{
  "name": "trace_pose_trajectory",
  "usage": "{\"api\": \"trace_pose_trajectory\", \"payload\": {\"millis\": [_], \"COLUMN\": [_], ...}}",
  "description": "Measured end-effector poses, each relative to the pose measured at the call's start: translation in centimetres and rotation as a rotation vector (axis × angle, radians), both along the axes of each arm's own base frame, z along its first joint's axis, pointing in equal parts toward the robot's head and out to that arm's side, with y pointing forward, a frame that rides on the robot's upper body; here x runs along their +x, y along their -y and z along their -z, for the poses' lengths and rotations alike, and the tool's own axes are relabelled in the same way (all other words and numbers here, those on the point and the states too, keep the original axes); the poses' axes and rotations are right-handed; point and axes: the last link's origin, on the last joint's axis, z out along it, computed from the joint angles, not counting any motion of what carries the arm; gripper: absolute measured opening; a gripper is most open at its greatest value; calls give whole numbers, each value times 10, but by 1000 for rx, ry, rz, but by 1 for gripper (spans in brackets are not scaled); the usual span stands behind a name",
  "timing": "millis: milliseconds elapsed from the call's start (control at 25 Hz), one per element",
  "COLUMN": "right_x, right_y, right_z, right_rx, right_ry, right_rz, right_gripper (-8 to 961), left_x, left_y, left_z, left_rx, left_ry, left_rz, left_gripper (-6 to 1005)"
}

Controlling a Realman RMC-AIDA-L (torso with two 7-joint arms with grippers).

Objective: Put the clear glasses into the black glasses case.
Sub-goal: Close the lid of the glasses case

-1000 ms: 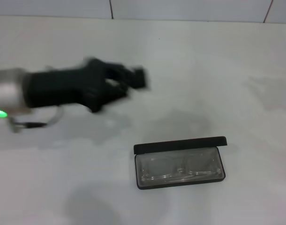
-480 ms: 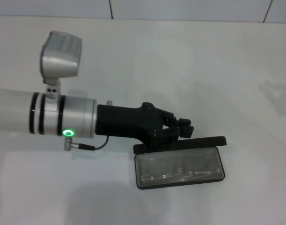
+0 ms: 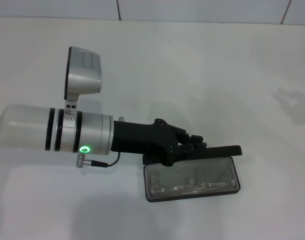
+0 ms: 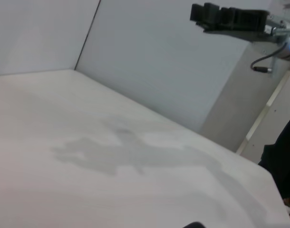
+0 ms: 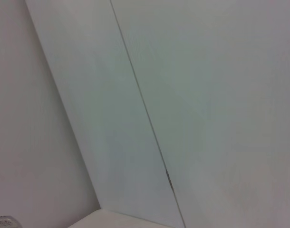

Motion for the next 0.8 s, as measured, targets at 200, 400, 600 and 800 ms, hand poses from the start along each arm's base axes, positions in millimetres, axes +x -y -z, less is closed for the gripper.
{"api": "trace_pose_trajectory", "payload": {"millis": [200,400,600,800], "right_x": [1,2,1,0], "right_y": [1,1,1,0], "right_z": [1,3,5,6], "right_rx": [-3,-7,-17,-24], "right_ry": [-3,-10,-13,-11], "right_rz": [1,4,-2,-9], "right_gripper": [163,163,164,164], "left_x": [-2,-4,-5,-7], "left_y": [0,2,7,15], "left_z": [2,4,8,13], "left_rx": [3,-3,-37,-76], "left_ry": [-15,-17,-44,-75], "left_rz": [-4,-12,11,42], "left_gripper": [157,157,157,156]}}
